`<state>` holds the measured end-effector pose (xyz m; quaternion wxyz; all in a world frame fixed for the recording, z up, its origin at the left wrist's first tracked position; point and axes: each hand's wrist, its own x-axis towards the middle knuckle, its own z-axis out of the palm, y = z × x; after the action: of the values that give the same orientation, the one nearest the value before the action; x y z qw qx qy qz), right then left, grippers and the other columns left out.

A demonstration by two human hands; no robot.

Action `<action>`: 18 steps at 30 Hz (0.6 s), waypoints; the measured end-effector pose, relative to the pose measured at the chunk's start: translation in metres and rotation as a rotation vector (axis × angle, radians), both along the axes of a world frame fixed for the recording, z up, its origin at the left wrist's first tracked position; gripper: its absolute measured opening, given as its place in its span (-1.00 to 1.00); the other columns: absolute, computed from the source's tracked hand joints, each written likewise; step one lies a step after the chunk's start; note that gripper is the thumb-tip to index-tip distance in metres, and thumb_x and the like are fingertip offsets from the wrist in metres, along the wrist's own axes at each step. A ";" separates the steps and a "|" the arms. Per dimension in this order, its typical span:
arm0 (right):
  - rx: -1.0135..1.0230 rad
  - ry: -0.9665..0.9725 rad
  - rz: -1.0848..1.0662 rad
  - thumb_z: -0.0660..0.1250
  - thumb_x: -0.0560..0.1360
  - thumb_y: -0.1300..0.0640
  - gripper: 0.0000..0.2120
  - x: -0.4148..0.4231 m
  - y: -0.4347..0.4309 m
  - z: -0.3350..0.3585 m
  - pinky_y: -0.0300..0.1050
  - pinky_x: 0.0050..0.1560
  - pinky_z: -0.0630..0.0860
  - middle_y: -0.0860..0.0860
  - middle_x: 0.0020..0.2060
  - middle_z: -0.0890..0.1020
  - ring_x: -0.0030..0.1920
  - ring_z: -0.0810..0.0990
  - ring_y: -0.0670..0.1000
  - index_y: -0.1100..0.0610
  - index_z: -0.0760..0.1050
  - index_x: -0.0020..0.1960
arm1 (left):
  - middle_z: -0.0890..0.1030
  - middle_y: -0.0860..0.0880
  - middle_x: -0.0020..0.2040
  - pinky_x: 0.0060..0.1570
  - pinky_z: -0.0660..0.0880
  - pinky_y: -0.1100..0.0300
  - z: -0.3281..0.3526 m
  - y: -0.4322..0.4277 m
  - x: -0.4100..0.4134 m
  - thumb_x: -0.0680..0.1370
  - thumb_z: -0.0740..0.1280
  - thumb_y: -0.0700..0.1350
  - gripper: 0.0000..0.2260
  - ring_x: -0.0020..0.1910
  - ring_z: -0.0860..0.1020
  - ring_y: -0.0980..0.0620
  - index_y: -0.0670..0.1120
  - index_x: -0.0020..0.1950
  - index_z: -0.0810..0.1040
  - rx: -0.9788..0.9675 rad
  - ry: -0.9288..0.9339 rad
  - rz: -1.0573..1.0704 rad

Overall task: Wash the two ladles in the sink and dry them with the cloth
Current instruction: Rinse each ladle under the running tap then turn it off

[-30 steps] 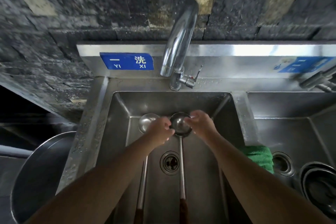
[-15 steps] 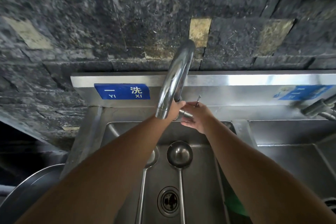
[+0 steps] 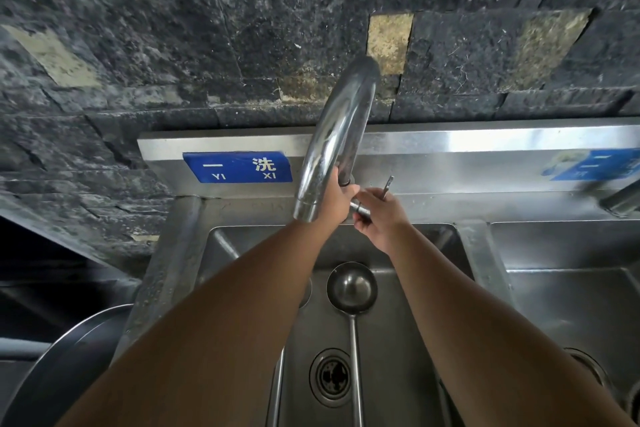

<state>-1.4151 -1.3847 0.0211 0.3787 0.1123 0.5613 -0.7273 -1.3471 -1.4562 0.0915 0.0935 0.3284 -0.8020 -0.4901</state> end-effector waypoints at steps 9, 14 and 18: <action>-0.055 0.017 -0.024 0.38 0.53 0.24 -0.86 0.003 0.001 -0.004 -0.17 -0.32 0.43 0.10 -0.26 0.57 -0.36 0.47 0.01 0.12 0.44 -0.15 | 0.54 -0.08 0.04 -0.34 0.33 0.52 -0.001 -0.002 -0.003 0.59 0.29 -0.23 -0.76 -0.06 0.43 0.09 -0.23 0.25 0.47 -0.055 -0.017 0.005; -0.079 0.019 -0.036 0.36 0.54 0.25 -0.86 0.003 0.000 -0.006 -0.17 -0.31 0.42 0.11 -0.24 0.56 -0.32 0.48 0.01 0.12 0.44 -0.15 | 0.52 -0.04 -0.02 -0.42 0.34 0.54 -0.002 -0.003 -0.004 0.59 0.31 -0.22 -0.80 -0.13 0.44 0.11 -0.22 0.20 0.50 -0.103 -0.024 0.006; -0.140 -0.026 -0.073 0.35 0.54 0.26 -0.91 0.004 0.000 -0.009 -0.18 -0.24 0.48 0.13 -0.15 0.58 -0.17 0.52 0.03 0.15 0.47 -0.11 | 0.53 -0.04 -0.07 -0.37 0.31 0.65 -0.003 -0.005 -0.004 0.57 0.34 -0.24 -0.84 -0.30 0.39 0.25 -0.23 0.13 0.52 -0.114 0.000 0.004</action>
<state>-1.4108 -1.3848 0.0120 0.3660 0.1154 0.4994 -0.7767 -1.3509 -1.4612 0.0882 0.1128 0.3242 -0.8280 -0.4434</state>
